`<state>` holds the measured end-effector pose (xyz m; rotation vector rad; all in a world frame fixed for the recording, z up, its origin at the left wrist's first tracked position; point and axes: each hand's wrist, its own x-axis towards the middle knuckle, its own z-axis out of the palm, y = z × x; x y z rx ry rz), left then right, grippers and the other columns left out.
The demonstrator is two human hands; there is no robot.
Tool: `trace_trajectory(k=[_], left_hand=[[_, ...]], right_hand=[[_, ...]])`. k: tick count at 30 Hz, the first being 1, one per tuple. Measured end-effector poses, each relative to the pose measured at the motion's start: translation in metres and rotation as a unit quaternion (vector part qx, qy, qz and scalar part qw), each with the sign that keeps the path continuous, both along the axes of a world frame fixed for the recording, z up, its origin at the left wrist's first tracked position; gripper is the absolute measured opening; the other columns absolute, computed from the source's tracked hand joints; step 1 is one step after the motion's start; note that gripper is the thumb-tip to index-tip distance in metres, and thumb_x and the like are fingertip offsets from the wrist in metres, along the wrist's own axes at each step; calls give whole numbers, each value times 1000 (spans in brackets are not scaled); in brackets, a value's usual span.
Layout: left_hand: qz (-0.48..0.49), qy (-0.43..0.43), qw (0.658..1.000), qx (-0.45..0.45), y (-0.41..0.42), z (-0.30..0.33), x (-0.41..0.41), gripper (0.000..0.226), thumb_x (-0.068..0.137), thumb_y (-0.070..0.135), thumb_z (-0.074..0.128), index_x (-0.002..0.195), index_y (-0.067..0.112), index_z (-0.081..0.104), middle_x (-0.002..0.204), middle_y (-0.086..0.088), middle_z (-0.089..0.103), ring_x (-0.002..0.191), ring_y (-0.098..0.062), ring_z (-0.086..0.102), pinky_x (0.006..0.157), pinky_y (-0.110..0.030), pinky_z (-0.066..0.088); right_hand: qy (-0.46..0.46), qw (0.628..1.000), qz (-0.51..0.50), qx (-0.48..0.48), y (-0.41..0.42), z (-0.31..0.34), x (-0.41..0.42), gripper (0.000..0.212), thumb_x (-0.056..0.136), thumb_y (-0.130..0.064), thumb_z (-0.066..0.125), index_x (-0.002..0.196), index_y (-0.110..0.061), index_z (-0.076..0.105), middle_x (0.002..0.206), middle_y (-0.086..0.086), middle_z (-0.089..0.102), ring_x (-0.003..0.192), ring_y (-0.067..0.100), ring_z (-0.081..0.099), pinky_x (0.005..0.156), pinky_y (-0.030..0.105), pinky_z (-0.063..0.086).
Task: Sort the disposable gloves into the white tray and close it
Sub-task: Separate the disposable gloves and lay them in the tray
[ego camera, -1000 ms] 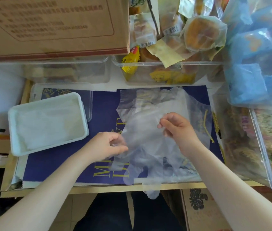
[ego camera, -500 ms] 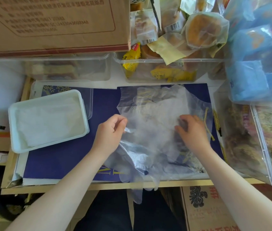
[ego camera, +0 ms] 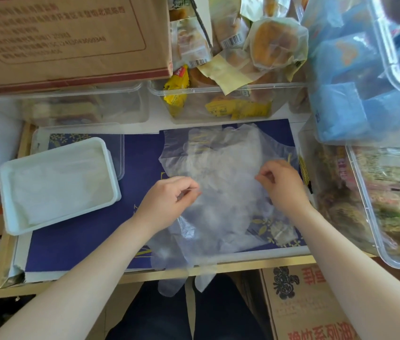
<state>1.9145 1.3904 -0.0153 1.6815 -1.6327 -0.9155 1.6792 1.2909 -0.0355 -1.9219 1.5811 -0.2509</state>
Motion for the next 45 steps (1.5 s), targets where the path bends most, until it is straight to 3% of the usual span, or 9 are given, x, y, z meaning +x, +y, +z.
trace_trajectory(k=[5,9,13,20,24,29,32,38,45], left_hand=[[-29,21,998,-43,-8,29,-8,30,85,36,54,80,12,71,100,6,59,67,14,49,67,-2,32],[-56,58,996,-37,-16,64,-17,12,85,27,65,81,20,74,130,10,48,80,-2,50,84,-6,35],[-46,148,988,26,-24,88,-26,14,84,23,66,93,18,75,110,5,66,99,-9,62,94,-33,48],[112,207,971,32,-22,109,-14,9,83,22,66,78,26,72,75,20,71,79,5,62,74,-8,44],[165,261,949,65,-22,122,-7,21,91,18,58,75,20,72,80,10,71,76,-1,63,67,-13,48],[193,265,943,60,-27,134,-9,18,92,18,56,82,18,71,80,8,68,57,3,58,52,-10,43],[256,227,938,52,-29,136,0,16,92,25,57,84,25,70,86,14,65,41,0,48,44,-12,37],[347,286,891,62,-24,134,13,22,98,28,47,102,17,66,91,0,70,56,-8,67,52,-18,50],[346,276,897,6,-24,144,14,26,100,31,40,101,19,64,92,-2,71,72,-13,69,67,-22,54]], right_hand=[[-129,987,95,10,-1,44,6,9,90,-11,59,83,-17,56,72,-8,58,67,7,54,63,16,39],[-162,974,158,6,-1,84,17,10,90,-9,58,87,-17,61,64,-11,60,56,2,52,57,14,41],[-207,972,114,-2,-2,115,30,8,89,-9,60,84,-16,62,64,-7,62,51,8,47,55,23,43],[-246,968,21,52,-9,158,16,3,84,-21,68,83,-24,66,73,0,67,65,6,58,70,26,49],[-308,931,25,194,-6,178,11,44,72,-53,56,98,-19,66,87,11,72,84,12,67,88,32,49],[-245,966,-46,63,-6,180,34,20,87,-25,63,76,-8,64,60,-1,58,48,5,49,52,20,41],[-156,980,-121,-11,-11,179,30,33,91,-29,54,74,-1,61,51,1,52,37,4,43,56,24,42],[-91,979,-130,-126,2,184,25,31,93,-30,48,71,-10,52,65,3,56,63,25,59,66,37,51],[-129,951,-92,-266,22,200,38,24,92,-24,53,74,-10,46,60,-7,43,54,9,39,53,28,31]])
